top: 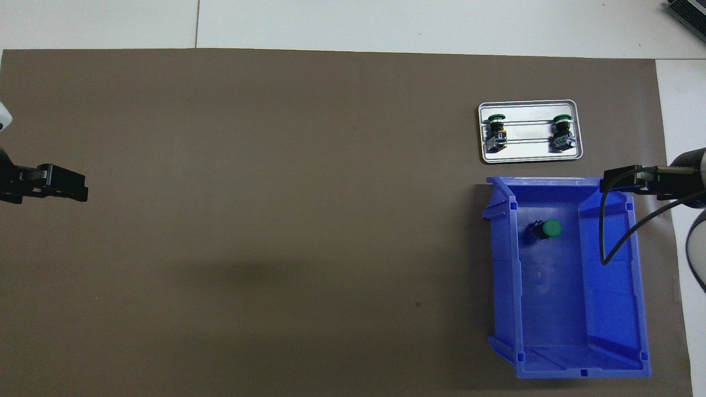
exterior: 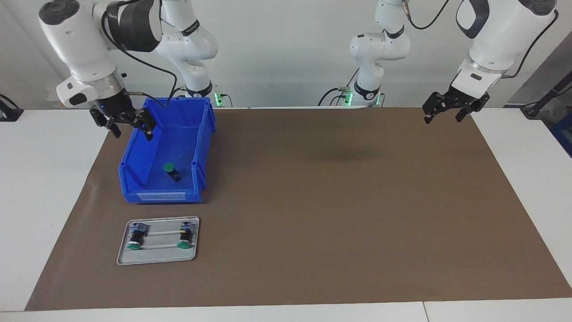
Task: Place and press button with both arms
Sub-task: 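Release the button in the bin and withdraw the right gripper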
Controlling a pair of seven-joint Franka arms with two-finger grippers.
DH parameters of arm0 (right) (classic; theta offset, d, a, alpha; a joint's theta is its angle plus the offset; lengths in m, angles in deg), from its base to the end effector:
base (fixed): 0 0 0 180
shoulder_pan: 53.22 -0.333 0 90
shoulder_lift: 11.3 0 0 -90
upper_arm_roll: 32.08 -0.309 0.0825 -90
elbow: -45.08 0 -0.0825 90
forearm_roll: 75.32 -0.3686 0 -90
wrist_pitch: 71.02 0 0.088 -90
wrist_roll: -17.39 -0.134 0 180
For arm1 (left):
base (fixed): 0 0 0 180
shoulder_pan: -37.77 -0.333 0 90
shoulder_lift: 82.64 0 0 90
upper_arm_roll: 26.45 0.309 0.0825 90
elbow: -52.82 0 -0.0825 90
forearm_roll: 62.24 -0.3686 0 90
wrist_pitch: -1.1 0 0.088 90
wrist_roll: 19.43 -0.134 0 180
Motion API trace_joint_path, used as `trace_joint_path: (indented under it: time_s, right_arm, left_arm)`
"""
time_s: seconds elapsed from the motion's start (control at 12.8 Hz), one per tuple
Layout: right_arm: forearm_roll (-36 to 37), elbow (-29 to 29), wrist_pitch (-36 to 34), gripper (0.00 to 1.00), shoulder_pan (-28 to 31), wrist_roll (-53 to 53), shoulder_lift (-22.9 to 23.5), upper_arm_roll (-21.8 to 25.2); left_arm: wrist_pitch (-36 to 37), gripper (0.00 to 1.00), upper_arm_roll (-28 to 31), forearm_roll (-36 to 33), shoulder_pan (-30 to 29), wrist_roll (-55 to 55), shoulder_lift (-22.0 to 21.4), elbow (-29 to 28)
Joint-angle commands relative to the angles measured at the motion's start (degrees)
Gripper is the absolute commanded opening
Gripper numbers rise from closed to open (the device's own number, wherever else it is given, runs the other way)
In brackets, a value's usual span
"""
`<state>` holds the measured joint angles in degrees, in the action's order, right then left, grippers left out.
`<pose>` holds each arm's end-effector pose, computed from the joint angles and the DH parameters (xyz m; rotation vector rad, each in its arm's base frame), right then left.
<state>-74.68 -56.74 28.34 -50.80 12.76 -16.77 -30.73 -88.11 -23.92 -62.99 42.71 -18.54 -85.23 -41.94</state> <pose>0.5218 -0.0362 0.5605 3.1239 -0.2269 0.0824 0.5205 -0.0197 0.5755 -3.1277 0.0419 0.0804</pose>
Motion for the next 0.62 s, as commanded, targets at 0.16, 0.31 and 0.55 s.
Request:
trace_joint_path:
  time_s: [0.16,0.31,0.55]
  right_arm:
    - [3.4,18.92,-14.37,1.0,0.65,2.09,5.71,-1.18]
    - [3.05,16.41,-13.5,1.0,0.48,1.74,5.21,-1.18]
    - [2.96,10.16,-10.68,1.0,0.04,1.73,1.87,-1.27]
  left_arm:
    - [-0.09,1.0,0.02,0.39,-0.11,-0.53,-1.63,-1.75]
    - [-0.09,1.0,0.02,0.39,-0.11,-0.53,-1.71,-1.75]
    - [-0.09,1.0,0.02,0.39,-0.11,-0.53,-1.72,-1.75]
